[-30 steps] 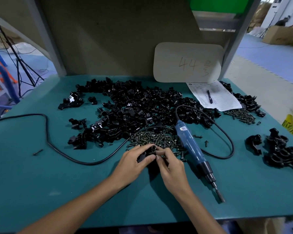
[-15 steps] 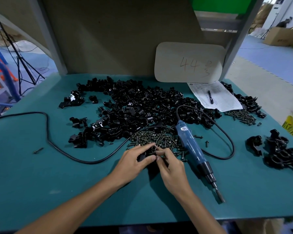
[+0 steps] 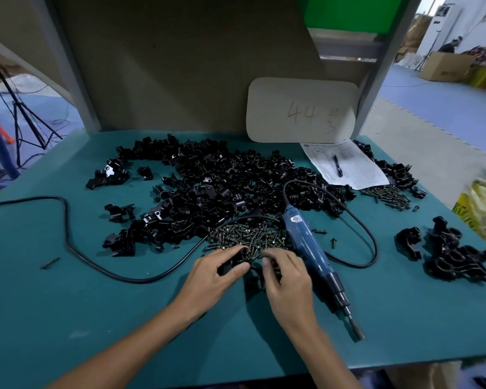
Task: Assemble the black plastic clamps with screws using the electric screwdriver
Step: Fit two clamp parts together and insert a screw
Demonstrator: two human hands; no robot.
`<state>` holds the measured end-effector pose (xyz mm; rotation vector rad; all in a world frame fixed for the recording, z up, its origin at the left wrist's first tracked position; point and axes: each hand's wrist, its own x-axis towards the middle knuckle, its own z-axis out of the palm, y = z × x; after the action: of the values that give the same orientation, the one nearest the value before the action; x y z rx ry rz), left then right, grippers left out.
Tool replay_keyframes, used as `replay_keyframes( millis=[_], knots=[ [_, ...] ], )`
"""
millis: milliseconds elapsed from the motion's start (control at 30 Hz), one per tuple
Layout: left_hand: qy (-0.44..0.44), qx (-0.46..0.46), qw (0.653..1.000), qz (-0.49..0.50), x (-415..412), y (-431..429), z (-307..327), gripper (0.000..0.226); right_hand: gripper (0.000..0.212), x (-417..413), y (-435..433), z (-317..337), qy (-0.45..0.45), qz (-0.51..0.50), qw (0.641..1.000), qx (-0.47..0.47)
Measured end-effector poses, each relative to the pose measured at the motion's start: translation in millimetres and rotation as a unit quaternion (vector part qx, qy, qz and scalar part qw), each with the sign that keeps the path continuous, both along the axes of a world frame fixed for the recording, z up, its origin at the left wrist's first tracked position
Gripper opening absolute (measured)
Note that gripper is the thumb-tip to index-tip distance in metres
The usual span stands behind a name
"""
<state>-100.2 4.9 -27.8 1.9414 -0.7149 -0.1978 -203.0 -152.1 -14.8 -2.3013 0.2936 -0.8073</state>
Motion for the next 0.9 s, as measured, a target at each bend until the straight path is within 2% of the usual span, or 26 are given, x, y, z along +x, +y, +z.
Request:
replay_keyframes(
  millis=[67,167,200,333,467,567,633,700,767,833,900],
  knots=[
    [0.002,0.007,1.0,0.012,0.8,-0.4,-2.1,0.056,0.021,-4.0,-13.6,6.4,0.05,-0.049,0.995,-0.077],
    [0.015,0.011,1.0,0.013,1.3,0.3,-2.5,0.063,0.03,-3.9,-28.5,12.8,0.253,-0.081,0.95,-0.164],
    [0.018,0.01,1.0,0.013,1.2,0.5,-2.2,0.064,0.029,-1.9,-28.9,13.3,0.29,-0.078,0.935,-0.188],
    [0.015,0.005,1.0,0.014,0.4,0.0,0.1,0.067,0.016,12.6,-28.7,15.4,0.292,-0.06,0.919,-0.257],
    [0.014,-0.001,1.0,0.016,-0.4,0.3,-0.8,0.063,0.014,25.0,-35.6,19.9,0.265,-0.054,0.925,-0.268],
    [0.009,0.001,1.0,0.022,-0.7,0.3,-0.2,0.06,0.015,19.1,-37.4,21.2,0.168,-0.035,0.972,-0.16],
    [0.007,0.003,1.0,0.024,-0.4,0.4,0.3,0.058,0.007,10.6,-34.0,24.5,0.128,0.004,0.992,0.013],
    [0.001,0.006,1.0,0.022,-0.1,0.5,0.4,0.056,0.005,4.8,-25.7,27.4,0.117,0.065,0.973,0.187],
    [-0.005,0.007,1.0,0.02,-0.1,0.4,1.2,0.058,0.005,2.1,-17.9,27.8,0.109,0.099,0.943,0.299],
    [-0.012,0.007,1.0,0.018,0.0,0.2,1.8,0.059,0.009,2.2,-12.8,28.4,0.104,0.119,0.917,0.365],
    [-0.013,0.005,1.0,0.018,0.0,0.2,1.8,0.057,0.013,3.9,-11.8,27.4,0.114,0.138,0.909,0.376]
  ],
)
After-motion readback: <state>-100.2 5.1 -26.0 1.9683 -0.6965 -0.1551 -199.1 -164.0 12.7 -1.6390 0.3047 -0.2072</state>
